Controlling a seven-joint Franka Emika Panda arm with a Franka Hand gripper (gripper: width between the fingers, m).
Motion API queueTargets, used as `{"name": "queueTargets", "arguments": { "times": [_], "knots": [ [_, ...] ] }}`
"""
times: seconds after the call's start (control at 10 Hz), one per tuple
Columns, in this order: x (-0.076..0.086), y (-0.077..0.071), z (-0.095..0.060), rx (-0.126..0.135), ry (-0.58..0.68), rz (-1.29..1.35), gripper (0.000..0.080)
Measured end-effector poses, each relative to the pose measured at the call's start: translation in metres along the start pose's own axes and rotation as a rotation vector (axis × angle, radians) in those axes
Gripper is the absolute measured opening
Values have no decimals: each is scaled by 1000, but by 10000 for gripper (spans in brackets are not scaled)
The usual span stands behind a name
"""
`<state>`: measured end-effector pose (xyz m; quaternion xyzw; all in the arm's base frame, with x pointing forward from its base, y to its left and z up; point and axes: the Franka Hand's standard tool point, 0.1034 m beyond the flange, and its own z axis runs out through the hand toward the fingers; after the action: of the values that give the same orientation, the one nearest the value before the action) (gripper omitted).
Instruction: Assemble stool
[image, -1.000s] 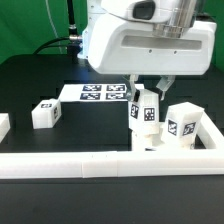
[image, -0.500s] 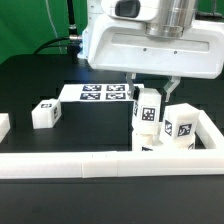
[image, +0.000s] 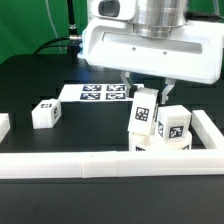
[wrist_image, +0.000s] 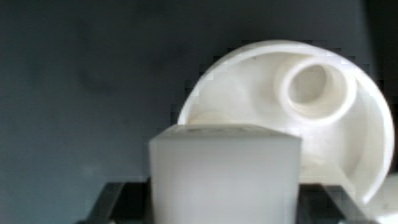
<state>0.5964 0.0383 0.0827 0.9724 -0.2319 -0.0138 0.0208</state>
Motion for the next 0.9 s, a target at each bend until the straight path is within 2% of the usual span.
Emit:
{"name": "queueTargets", "arguments": {
  "times": [0.1, 0.2, 0.7, 0.9],
  "knots": [
    [0, 2, 2, 36, -28, 99, 337],
    [0, 1, 2, 50, -37, 185, 337],
    [-1, -3, 2, 60, -47, 442, 337],
    [3, 2, 3, 115, -96, 663, 337]
  ]
}}
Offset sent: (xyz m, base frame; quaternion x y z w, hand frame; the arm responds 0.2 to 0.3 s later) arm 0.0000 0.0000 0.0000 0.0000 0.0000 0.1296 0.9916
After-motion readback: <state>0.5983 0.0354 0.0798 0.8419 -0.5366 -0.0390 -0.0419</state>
